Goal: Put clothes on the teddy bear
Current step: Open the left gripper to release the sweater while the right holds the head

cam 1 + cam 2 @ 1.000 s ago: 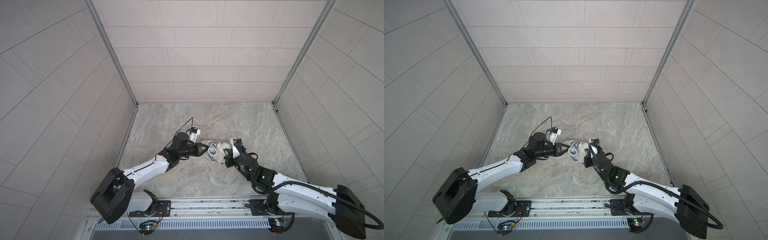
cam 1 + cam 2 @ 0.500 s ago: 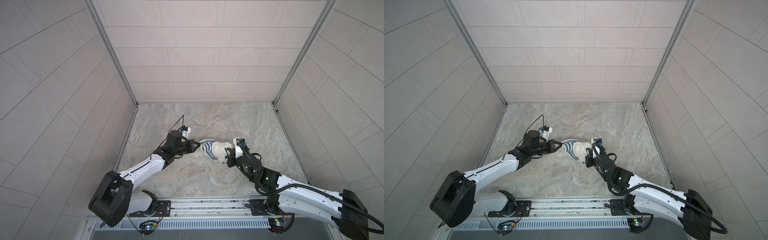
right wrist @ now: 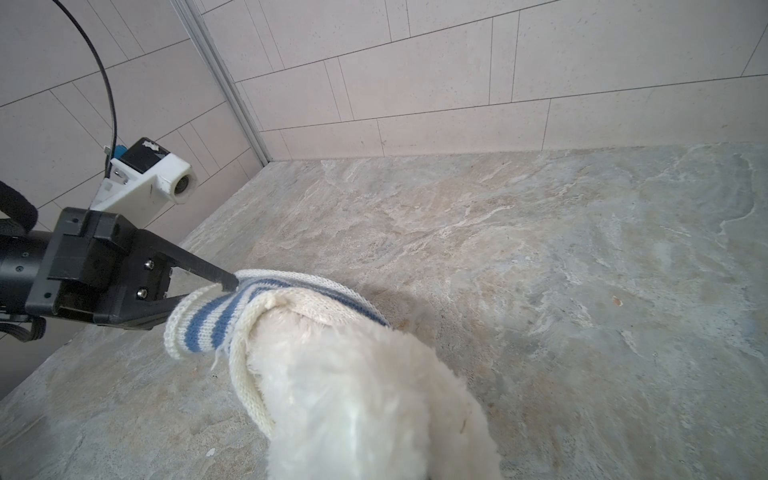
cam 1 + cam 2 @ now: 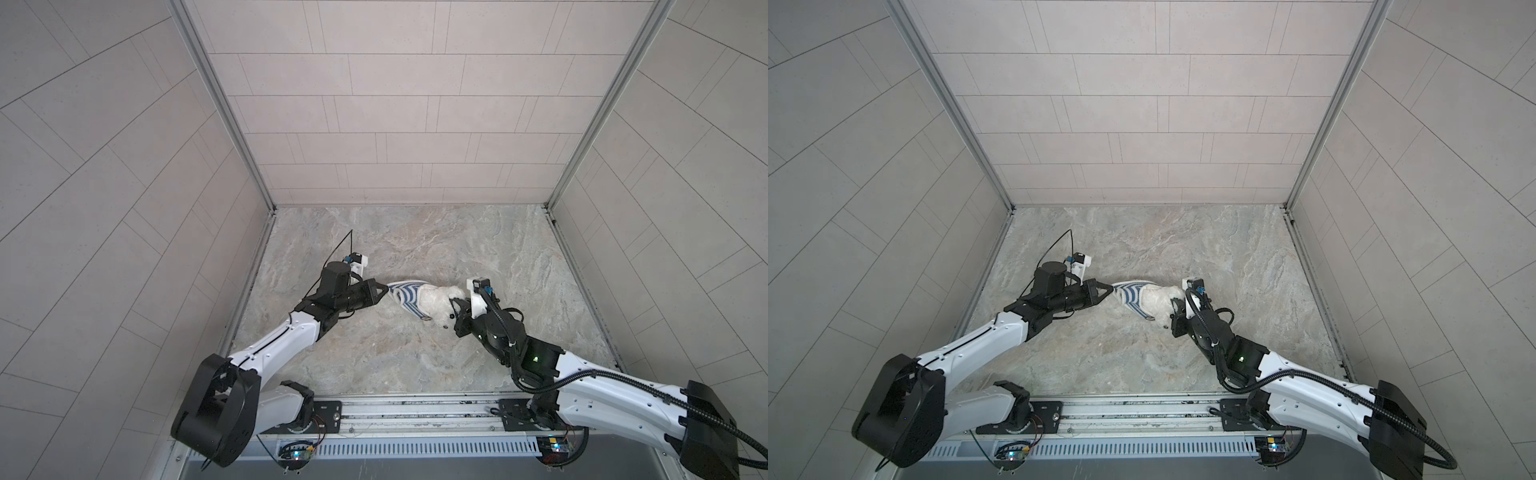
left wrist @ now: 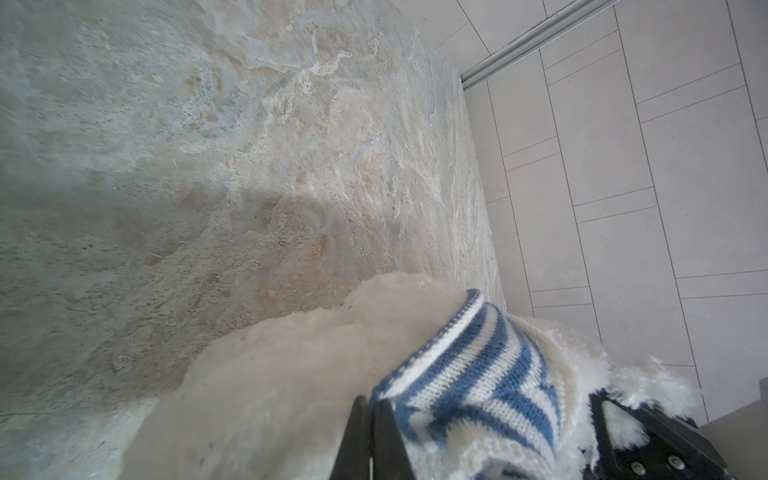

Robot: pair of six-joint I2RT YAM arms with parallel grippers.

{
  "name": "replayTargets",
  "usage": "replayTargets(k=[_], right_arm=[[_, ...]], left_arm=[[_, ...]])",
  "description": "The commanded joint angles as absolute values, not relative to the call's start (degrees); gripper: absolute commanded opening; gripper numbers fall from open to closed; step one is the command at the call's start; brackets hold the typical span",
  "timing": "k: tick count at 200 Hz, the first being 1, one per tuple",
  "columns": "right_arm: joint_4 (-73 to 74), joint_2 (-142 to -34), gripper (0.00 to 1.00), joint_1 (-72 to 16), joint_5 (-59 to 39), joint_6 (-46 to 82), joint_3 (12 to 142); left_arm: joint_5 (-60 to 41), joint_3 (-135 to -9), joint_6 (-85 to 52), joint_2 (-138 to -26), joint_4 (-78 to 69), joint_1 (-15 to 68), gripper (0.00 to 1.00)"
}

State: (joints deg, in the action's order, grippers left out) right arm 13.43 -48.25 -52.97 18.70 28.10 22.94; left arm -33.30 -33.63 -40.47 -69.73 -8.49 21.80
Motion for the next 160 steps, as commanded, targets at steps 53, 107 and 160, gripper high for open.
replayTargets(k=[53, 107, 160], right_arm=[[11.14, -50.06, 0.0, -52.48, 18.85, 31.6, 27.71], [7.41, -51.98, 0.0, -51.65, 14.6, 41.0, 33.0], [3.2, -54.37, 0.0, -43.01, 0.03, 46.92, 36.38]], left_arm=[[-35.36, -35.73, -38.76, -69.9, -9.36, 24.45, 0.0], [-30.37, -36.67, -39.31, -70.21, -7.55, 26.29, 0.09], [-29.23, -36.76, -39.3, -70.74, -7.09, 26.02, 0.23]])
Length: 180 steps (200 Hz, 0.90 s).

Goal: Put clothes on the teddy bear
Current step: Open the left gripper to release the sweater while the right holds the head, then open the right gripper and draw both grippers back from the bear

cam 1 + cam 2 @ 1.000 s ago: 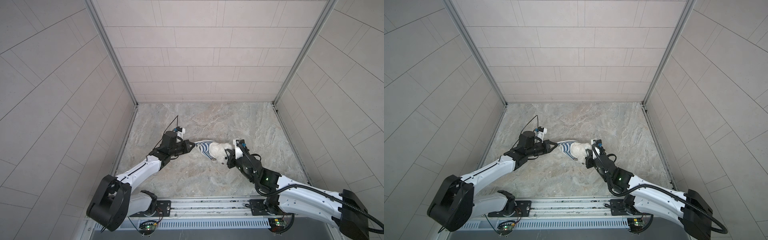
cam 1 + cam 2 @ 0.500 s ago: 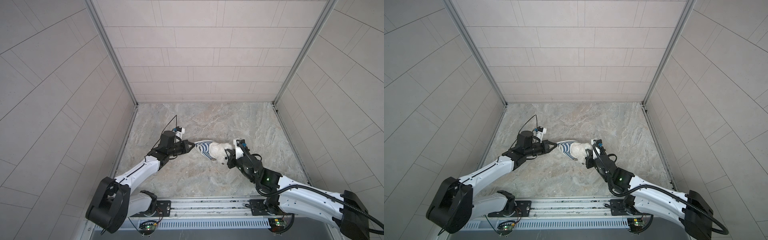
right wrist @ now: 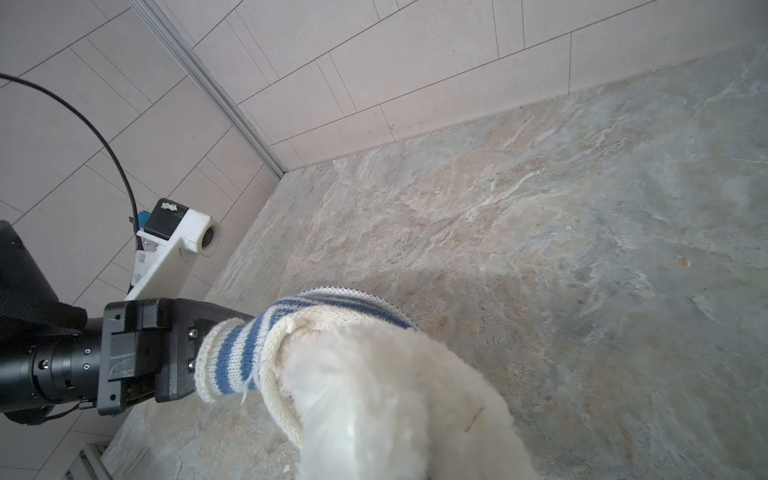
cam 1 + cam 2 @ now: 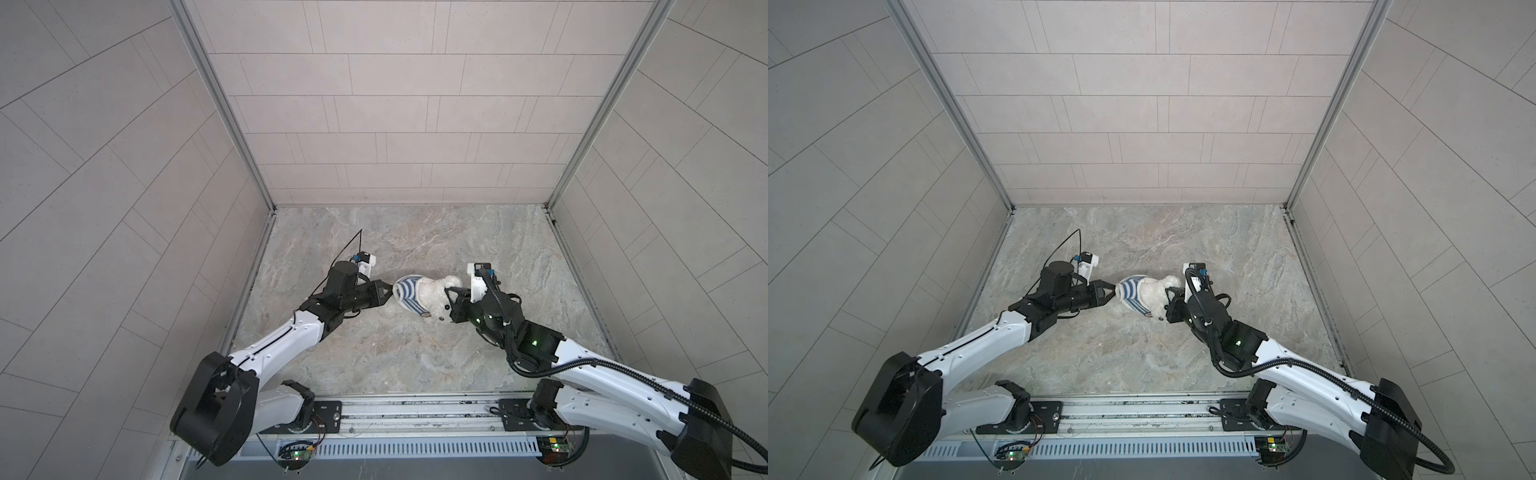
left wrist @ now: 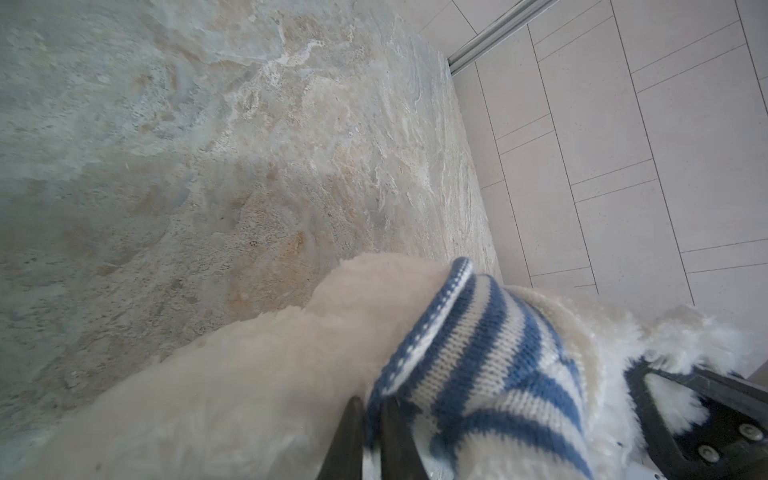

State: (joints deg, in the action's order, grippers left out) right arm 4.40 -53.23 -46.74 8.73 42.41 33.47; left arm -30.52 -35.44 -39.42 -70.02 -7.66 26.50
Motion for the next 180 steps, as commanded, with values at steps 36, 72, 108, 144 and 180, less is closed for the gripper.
replayTargets(k=[36, 72, 108, 144, 180], right_arm=[[0.4, -56.88, 0.0, -36.97, -5.33, 45.68, 37.86], [0.67, -60.55, 0.0, -32.37, -7.73, 43.55, 37.51], [2.47, -64.91, 0.0, -28.67, -8.5, 42.18, 37.08], [2.12, -68.93, 0.0, -25.37, -9.5, 39.92, 37.93], [0.53, -73.21, 0.1, -23.58, -10.07, 37.5, 40.17]], left_arm=[[-28.98, -36.91, -40.6, -70.85, -8.88, 26.06, 0.34], [-28.48, -36.33, -37.9, -69.93, -6.56, 26.11, 0.4], [-27.38, -33.88, -35.78, -69.34, -4.75, 26.29, 0.52], [-26.53, -33.26, -35.86, -71.23, -6.15, 26.6, 0.65], [-24.41, -34.83, -35.4, -75.22, -6.86, 28.3, 0.76]])
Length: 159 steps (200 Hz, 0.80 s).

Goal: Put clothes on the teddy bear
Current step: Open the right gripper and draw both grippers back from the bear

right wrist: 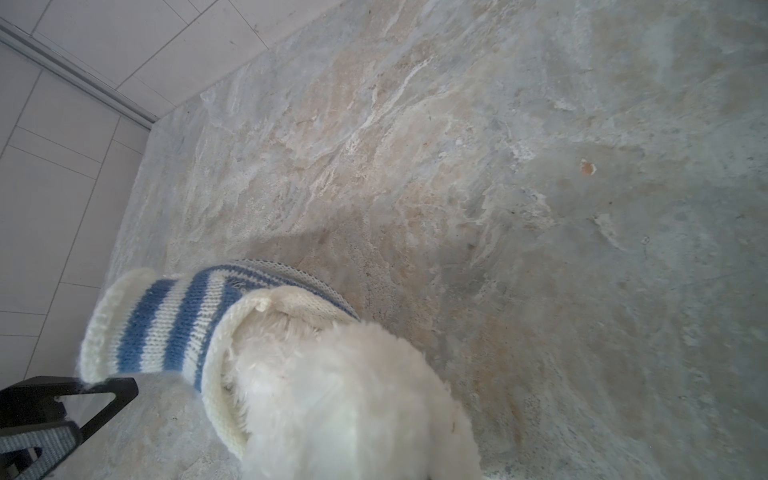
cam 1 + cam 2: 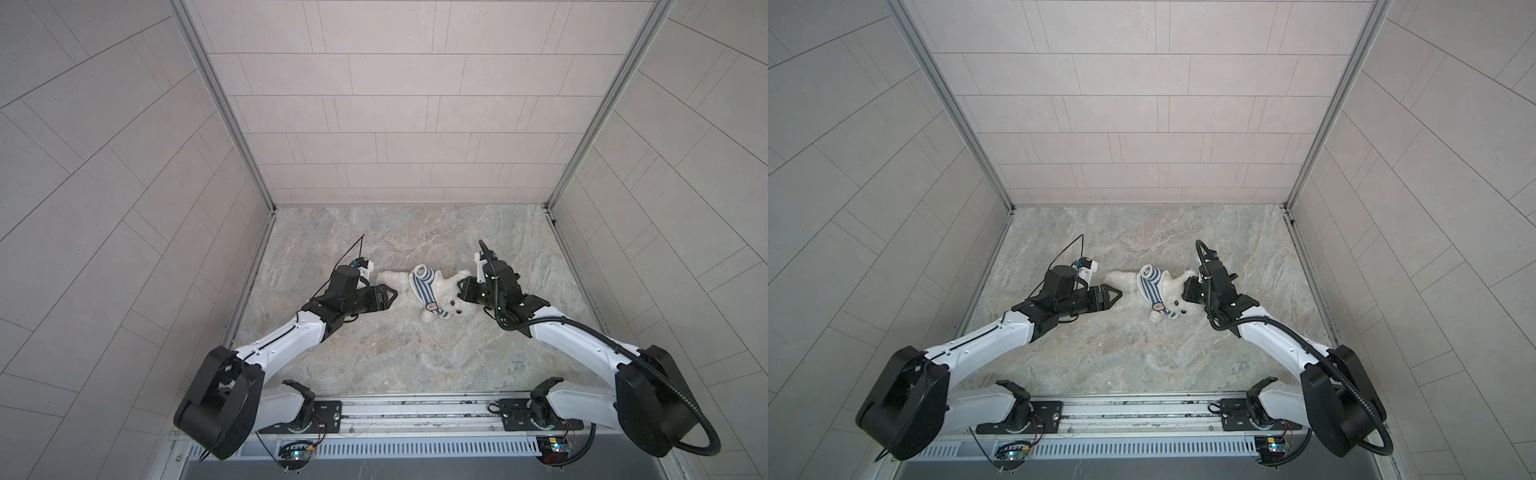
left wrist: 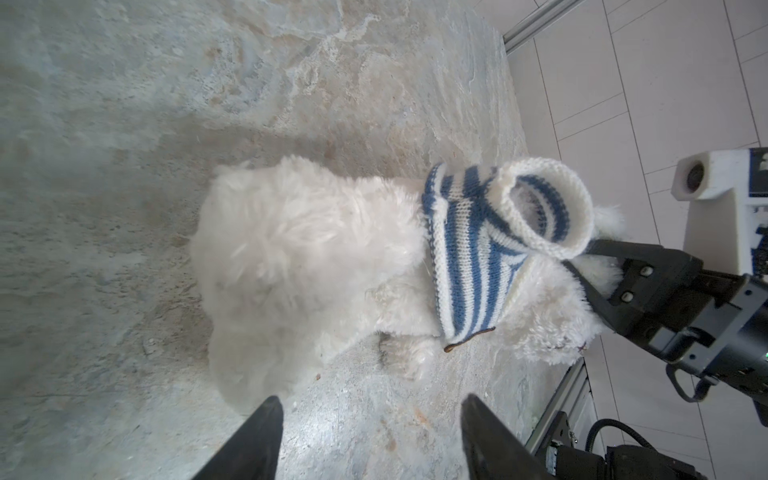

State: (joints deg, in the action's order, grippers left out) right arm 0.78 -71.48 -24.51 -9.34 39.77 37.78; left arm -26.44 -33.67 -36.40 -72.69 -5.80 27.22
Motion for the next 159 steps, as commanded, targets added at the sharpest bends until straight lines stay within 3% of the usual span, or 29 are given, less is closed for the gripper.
replayTargets(k=[1, 37, 73, 111, 159], right_arm=[[0.53, -73.34, 0.11, -23.52, -10.13, 37.43, 40.21], [-0.11, -77.63, 0.3, -21.66, -10.92, 36.02, 42.04], [-0.13, -79.63, 0.4, -21.27, -12.26, 36.21, 43.32], [-0.89, -77.57, 0.58, -21.24, -10.76, 35.01, 43.5], [-4.28, -70.82, 0.71, -21.27, -7.54, 33.67, 42.0]], left_arm=[[-24.33, -34.86, -35.45, -75.36, -6.9, 28.3, 0.76], [-22.13, -36.04, -37.84, -79.68, -10.77, 28.3, 0.75], [-21.46, -36.52, -37.99, -82.01, -11.46, 28.3, 0.72], [-20.84, -35.58, -37.81, -81.89, -11.6, 28.26, 0.65], [-21.64, -35.04, -38.7, -81.0, -11.47, 30.49, 0.65]])
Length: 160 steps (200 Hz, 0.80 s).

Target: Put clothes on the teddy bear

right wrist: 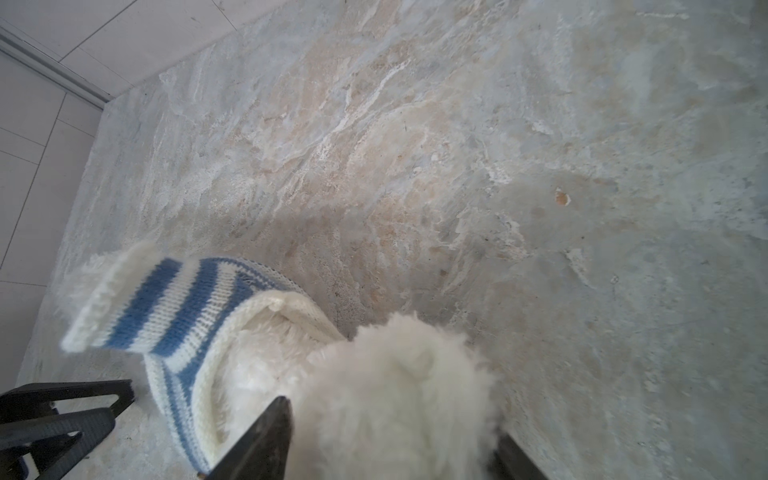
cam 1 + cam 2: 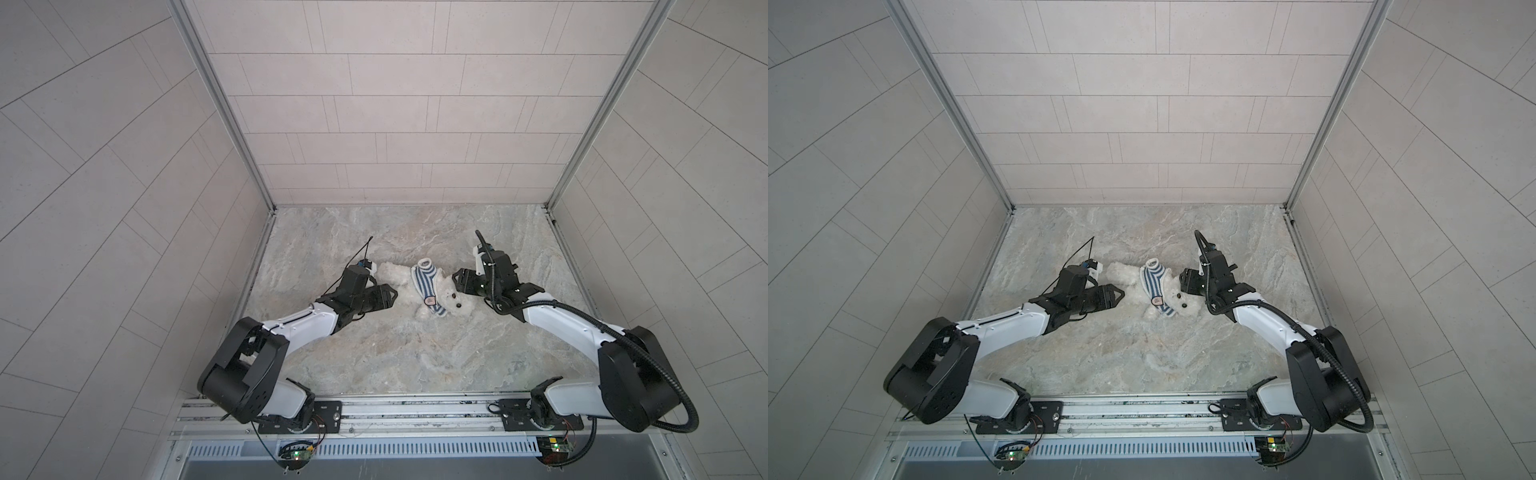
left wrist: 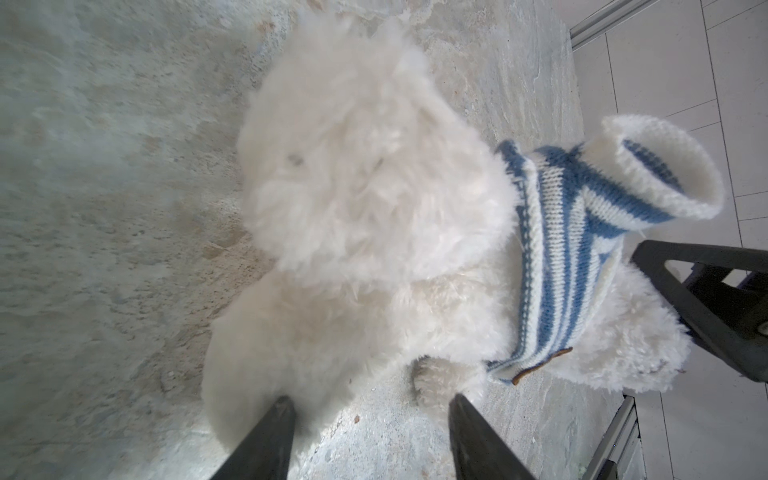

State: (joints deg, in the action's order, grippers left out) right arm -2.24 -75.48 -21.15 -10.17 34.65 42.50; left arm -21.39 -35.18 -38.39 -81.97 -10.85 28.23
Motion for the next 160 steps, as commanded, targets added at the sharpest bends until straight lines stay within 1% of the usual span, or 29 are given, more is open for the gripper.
replayTargets(k=[1, 26, 82, 116, 141, 160], right_arm=[[-4.38, -70.65, 0.71, -21.27, -7.46, 33.67, 41.96], [-6.94, -65.93, 0.75, -21.17, -5.02, 33.4, 40.89], [-13.35, -56.77, 0.77, -21.13, -4.21, 34.64, 37.12], [-15.47, -49.78, 0.77, -21.25, -5.3, 35.93, 31.9], [-16.77, -47.54, 0.77, -21.4, -7.54, 35.77, 29.71], [-16.46, -46.77, 0.77, -21.89, -9.12, 35.94, 28.11]], left_arm=[[-21.59, -35.01, -38.64, -80.97, -11.4, 30.54, 0.65], [-20.41, -35.01, -37.85, -79.34, -9.37, 31.8, 0.74], [-19.3, -37.45, -35.55, -76.59, -5.21, 35.16, 0.74], [-19.04, -41.56, -32.92, -79.32, -2.32, 39.02, 0.78], [-19.29, -44.71, -32.0, -82.36, -1.24, 41.43, 0.81], [-18.78, -46.92, -31.43, -84.92, -0.45, 42.92, 0.82]])
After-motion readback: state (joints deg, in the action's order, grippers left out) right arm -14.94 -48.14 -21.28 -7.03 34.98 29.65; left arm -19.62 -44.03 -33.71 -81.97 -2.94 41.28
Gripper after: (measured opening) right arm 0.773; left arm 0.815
